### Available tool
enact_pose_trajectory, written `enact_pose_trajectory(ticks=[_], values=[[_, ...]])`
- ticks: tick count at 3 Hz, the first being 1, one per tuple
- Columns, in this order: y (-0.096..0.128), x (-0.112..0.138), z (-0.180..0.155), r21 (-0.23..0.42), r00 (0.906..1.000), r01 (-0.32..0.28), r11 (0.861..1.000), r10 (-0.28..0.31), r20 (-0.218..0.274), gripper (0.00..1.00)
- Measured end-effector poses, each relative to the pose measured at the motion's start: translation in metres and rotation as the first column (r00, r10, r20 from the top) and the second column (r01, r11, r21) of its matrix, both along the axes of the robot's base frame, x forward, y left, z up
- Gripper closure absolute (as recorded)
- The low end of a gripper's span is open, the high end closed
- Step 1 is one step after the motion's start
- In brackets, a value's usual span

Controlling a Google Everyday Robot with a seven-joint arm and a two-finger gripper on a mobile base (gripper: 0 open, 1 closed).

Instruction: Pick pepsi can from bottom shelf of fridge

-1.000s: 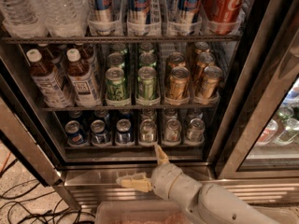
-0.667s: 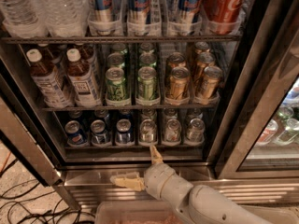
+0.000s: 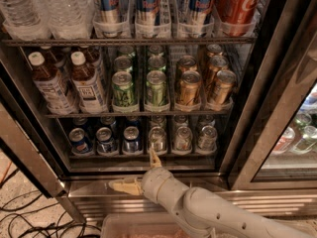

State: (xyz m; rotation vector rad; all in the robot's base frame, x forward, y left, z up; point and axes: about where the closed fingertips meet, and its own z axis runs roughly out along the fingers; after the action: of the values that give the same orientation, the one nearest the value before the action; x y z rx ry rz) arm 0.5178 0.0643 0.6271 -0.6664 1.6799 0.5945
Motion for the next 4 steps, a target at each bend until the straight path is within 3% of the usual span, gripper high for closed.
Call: enact_pose_trajectory(ticks=[2, 3, 4], values=[[-0.009, 0.016, -0.028, -0.006, 0.9993, 0.038, 0.999, -0.038, -0.007, 0.00], [-0.020, 0.011, -0.046, 0.003, 0.9994, 0.033, 0.999, -0.033, -0.015, 0.19], [-0.032, 0.002, -0.061, 0.015, 0.9989, 0.043, 0.999, -0.043, -0.021, 0.16]])
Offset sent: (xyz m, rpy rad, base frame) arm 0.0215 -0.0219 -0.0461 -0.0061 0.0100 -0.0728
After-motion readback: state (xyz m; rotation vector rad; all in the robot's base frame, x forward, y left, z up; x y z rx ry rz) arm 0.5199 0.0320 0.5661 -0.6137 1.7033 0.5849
